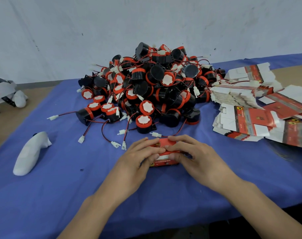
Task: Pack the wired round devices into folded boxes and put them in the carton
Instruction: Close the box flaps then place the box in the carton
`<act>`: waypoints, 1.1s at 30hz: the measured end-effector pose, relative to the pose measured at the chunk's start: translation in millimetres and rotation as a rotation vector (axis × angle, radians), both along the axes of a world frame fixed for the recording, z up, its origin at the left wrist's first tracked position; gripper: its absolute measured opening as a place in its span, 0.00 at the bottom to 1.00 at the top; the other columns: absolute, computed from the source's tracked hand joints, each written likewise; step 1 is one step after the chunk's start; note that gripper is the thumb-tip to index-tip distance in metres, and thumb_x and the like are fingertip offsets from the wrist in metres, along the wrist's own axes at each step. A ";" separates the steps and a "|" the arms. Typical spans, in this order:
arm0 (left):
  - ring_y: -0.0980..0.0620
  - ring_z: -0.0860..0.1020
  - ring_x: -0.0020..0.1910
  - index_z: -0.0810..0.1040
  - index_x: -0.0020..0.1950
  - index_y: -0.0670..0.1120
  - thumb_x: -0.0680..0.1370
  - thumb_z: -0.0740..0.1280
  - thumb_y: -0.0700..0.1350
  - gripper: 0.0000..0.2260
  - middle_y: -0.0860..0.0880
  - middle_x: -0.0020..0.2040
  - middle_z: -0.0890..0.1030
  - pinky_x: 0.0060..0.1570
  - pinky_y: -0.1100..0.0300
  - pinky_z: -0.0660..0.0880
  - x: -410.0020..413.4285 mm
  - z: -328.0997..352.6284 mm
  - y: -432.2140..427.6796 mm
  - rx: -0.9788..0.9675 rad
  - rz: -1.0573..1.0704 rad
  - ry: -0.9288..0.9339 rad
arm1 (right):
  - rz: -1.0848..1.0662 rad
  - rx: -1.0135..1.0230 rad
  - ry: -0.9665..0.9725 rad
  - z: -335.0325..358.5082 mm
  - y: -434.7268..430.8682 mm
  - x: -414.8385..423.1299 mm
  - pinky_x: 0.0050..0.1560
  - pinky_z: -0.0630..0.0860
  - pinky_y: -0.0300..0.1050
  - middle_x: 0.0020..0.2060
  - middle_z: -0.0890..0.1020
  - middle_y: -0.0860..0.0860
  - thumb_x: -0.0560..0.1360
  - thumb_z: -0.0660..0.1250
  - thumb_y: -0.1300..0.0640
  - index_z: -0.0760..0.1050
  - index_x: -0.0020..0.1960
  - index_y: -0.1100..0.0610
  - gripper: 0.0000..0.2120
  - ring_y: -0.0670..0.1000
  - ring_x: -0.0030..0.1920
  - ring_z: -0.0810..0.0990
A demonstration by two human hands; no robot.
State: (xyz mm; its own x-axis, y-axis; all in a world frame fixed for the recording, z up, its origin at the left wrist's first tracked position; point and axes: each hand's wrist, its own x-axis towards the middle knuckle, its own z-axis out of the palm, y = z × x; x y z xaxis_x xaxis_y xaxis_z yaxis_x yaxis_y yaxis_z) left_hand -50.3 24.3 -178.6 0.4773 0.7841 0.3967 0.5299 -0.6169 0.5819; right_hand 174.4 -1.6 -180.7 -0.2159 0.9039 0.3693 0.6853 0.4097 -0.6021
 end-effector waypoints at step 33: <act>0.75 0.47 0.74 0.60 0.76 0.66 0.78 0.44 0.67 0.26 0.80 0.69 0.56 0.71 0.53 0.68 -5.1 10.9 -9.1 -0.035 0.043 0.281 | 0.088 -0.144 0.065 9.3 -2.9 7.2 0.57 0.75 0.35 0.69 0.70 0.28 0.77 0.56 0.33 0.73 0.68 0.37 0.23 0.37 0.56 0.79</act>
State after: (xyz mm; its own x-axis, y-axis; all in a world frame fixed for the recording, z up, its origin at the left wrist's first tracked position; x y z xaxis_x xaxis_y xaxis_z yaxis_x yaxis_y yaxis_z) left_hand -55.4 15.2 -167.6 0.5306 0.8170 0.2259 0.6990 -0.5724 0.4287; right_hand 181.6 -4.5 -171.5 -0.2760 0.9272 0.2533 0.6082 0.3725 -0.7010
